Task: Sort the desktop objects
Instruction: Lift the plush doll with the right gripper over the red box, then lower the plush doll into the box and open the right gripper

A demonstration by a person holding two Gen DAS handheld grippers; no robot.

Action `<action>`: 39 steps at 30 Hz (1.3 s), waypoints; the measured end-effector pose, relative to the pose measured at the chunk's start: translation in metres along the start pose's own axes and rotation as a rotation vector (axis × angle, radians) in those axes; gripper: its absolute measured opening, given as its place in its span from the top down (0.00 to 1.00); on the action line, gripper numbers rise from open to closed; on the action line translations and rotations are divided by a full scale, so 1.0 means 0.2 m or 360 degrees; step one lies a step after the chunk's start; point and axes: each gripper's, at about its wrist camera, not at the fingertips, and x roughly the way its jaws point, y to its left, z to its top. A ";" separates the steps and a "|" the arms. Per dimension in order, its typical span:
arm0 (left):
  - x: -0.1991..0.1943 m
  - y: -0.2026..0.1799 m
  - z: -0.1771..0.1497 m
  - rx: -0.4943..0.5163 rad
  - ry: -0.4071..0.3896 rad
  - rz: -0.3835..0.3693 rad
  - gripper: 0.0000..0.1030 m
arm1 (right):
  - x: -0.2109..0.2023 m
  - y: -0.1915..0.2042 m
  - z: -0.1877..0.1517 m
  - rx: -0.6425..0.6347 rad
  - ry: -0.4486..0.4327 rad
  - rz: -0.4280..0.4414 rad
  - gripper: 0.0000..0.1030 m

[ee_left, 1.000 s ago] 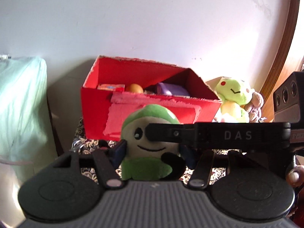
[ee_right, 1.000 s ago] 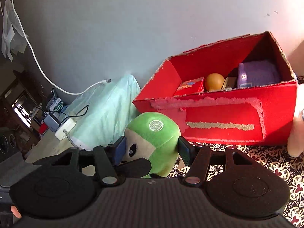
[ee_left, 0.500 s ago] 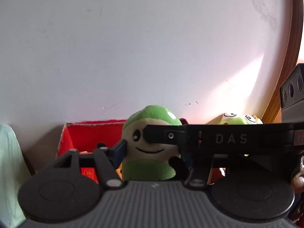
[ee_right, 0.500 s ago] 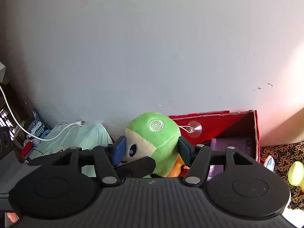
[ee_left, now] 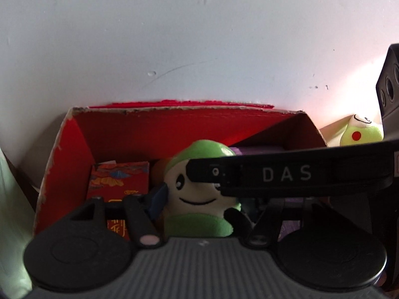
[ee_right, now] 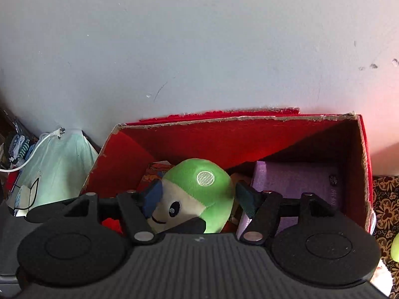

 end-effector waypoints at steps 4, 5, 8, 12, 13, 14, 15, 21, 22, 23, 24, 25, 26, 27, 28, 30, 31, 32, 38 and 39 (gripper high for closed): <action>0.00 -0.01 -0.01 -0.0004 0.0005 -0.0024 0.36 | -0.13 -0.04 0.01 0.0017 -0.0110 0.0038 0.36; 0.00 0.00 -0.01 -0.0016 0.0000 -0.0037 0.36 | -0.14 -0.04 0.01 0.0013 -0.0100 0.0087 0.42; 0.00 -0.01 -0.01 -0.0112 0.0006 -0.0118 0.34 | -0.14 -0.02 -0.01 -0.0013 -0.0055 0.0104 0.51; 0.05 -0.13 -0.04 -0.0021 -0.0015 0.0044 0.26 | -0.07 0.00 -0.03 -0.0047 0.0009 0.0032 0.51; 0.06 -0.16 -0.05 0.0009 -0.0020 0.0095 0.27 | -0.05 -0.02 -0.03 -0.0025 0.0027 0.0045 0.51; 0.06 -0.16 -0.05 0.0035 -0.0028 0.0123 0.28 | -0.03 -0.03 -0.04 -0.0003 0.0043 0.0058 0.51; 0.05 -0.16 -0.06 0.0033 -0.0036 0.0116 0.29 | -0.02 -0.05 -0.03 0.0026 0.0052 0.0083 0.51; 0.02 -0.06 -0.01 -0.0034 -0.0040 0.0110 0.31 | 0.01 -0.10 -0.01 0.0168 0.0125 0.0185 0.50; 0.01 -0.05 -0.01 -0.0043 -0.0041 0.0121 0.32 | -0.01 -0.10 -0.01 0.0154 0.0104 0.0183 0.51; -0.01 -0.04 -0.01 -0.0057 -0.0049 0.0131 0.31 | -0.04 -0.08 -0.02 0.0124 0.0068 0.0182 0.51; -0.02 -0.02 -0.01 -0.0071 -0.0058 0.0140 0.29 | -0.08 -0.06 -0.03 0.0107 0.0024 0.0170 0.51; -0.04 -0.01 -0.01 -0.0087 -0.0071 0.0150 0.26 | -0.12 -0.05 -0.04 0.0102 -0.0024 0.0150 0.51; -0.06 0.00 -0.01 -0.0103 -0.0084 0.0161 0.24 | -0.16 -0.03 -0.05 0.0090 -0.0078 0.0123 0.51; -0.08 0.00 -0.01 -0.0116 -0.0101 0.0186 0.20 | -0.21 -0.01 -0.06 0.0077 -0.0133 0.0095 0.51; -0.11 0.00 -0.01 -0.0128 -0.0118 0.0211 0.17 | -0.26 0.01 -0.08 0.0062 -0.0190 0.0046 0.51; -0.15 -0.01 -0.02 -0.0136 -0.0171 0.0269 0.13 | -0.35 0.05 -0.12 0.0050 -0.0296 -0.0083 0.45; -0.17 -0.02 -0.03 -0.0126 -0.0194 0.0313 0.12 | -0.38 0.07 -0.14 0.0058 -0.0334 -0.0172 0.41; -0.19 -0.04 -0.04 -0.0115 -0.0218 0.0357 0.11 | -0.41 0.09 -0.17 0.0061 -0.0367 -0.0245 0.37; -0.30 -0.08 -0.12 -0.0054 -0.0284 0.0560 0.10 | -0.56 0.12 -0.40 0.0130 -0.0486 -0.0407 0.33; -0.32 -0.08 -0.13 -0.0055 -0.0298 0.0581 0.10 | -0.59 0.12 -0.43 0.0140 -0.0504 -0.0431 0.33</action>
